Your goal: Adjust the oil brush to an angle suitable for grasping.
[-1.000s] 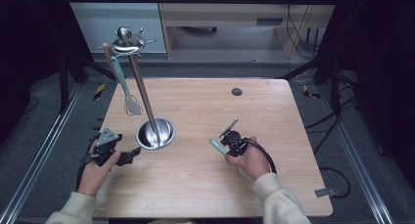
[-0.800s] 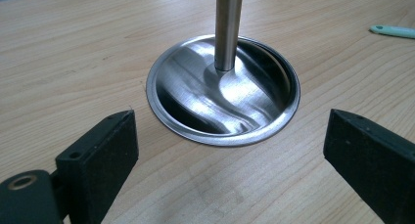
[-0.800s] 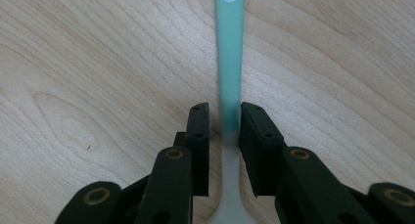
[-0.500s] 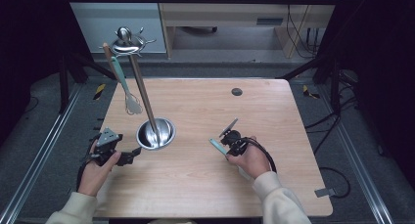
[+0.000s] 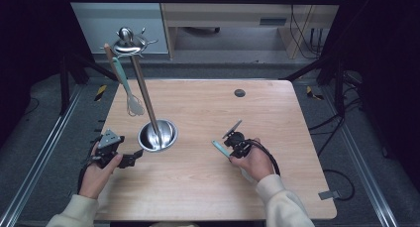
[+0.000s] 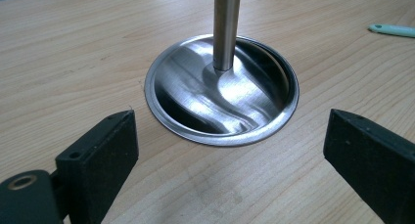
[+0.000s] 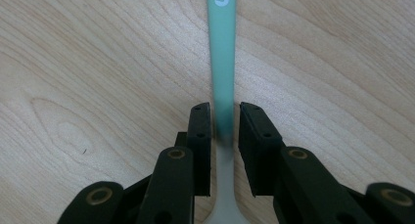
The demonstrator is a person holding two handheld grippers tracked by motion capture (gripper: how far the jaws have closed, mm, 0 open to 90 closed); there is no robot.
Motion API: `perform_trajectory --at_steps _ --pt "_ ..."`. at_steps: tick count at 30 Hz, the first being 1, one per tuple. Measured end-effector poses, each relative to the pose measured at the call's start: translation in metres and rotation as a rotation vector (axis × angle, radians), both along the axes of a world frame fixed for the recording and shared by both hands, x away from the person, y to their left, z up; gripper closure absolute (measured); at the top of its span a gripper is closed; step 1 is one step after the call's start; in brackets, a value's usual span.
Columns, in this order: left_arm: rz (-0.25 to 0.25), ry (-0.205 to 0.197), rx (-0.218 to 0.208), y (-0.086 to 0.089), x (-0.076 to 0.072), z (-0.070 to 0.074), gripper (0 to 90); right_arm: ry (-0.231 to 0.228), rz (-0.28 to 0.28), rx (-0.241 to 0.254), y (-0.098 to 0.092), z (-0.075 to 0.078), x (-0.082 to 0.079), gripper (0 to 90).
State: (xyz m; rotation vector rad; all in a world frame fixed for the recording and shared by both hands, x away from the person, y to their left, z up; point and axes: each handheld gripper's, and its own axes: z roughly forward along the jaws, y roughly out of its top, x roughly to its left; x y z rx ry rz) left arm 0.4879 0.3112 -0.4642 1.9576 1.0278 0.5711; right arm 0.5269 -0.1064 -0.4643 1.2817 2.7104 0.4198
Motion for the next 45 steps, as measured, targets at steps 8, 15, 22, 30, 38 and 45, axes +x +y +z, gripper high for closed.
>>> perform_trajectory --at_steps 8,15,22,30,38,45 --pt "-0.008 0.004 0.007 -0.002 0.000 -0.001 5.7 -0.007 0.004 0.012 -0.002 -0.002 -0.002 76.0" --pt "-0.008 0.006 0.007 -0.002 0.000 -0.001 5.7 0.006 0.007 0.002 0.000 -0.003 -0.002 78.5" --pt "-0.008 0.009 0.011 -0.002 0.000 -0.001 5.7 -0.005 0.006 -0.014 0.000 -0.004 -0.002 82.2" --pt "-0.008 0.005 0.008 -0.001 0.000 -0.001 5.7 -0.024 -0.001 -0.007 0.000 -0.001 -0.004 82.7" --pt "-0.008 0.005 0.010 -0.002 0.000 -0.001 5.7 -0.107 -0.004 0.050 0.004 0.022 -0.008 82.8" --pt "-0.006 0.003 0.007 -0.001 0.000 0.000 5.7 -0.186 0.016 0.092 0.018 0.043 -0.012 82.8"
